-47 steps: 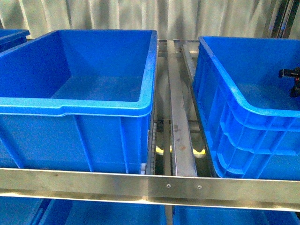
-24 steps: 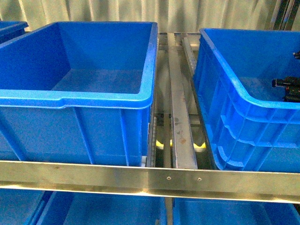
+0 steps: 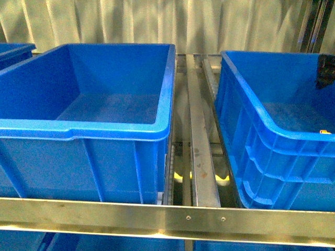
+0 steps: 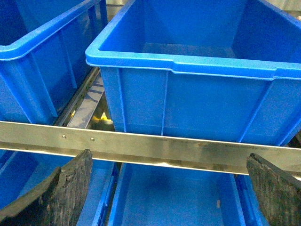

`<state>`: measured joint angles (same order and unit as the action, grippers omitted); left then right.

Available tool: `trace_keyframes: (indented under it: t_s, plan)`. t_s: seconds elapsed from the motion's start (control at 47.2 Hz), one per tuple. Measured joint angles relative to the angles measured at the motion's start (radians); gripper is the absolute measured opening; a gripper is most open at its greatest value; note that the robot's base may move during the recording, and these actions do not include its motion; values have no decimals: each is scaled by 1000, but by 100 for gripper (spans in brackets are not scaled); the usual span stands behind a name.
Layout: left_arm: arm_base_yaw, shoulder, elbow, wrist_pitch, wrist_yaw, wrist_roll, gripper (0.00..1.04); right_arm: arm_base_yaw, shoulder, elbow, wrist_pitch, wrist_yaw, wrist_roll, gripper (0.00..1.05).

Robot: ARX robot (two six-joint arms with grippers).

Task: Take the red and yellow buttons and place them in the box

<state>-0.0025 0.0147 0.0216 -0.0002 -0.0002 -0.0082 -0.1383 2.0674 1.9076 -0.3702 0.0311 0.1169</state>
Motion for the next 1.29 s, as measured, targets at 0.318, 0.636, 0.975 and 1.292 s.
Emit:
trace_keyframes:
  t_s: [0.318, 0.636, 0.975, 1.292]
  plan:
    - [0, 0, 0, 0, 0, 0, 97, -33, -523, -427, 170, -183, 129, 102]
    - [0, 0, 0, 0, 0, 0, 97, -46, -1035, -1133, 641, -207, -66, 64]
    - [0, 0, 0, 0, 0, 0, 97, 21, -1436, -1563, 652, -140, -107, 9]
    - [0, 0, 0, 0, 0, 0, 97, 133, -1548, -1706, 678, -40, -111, 6]
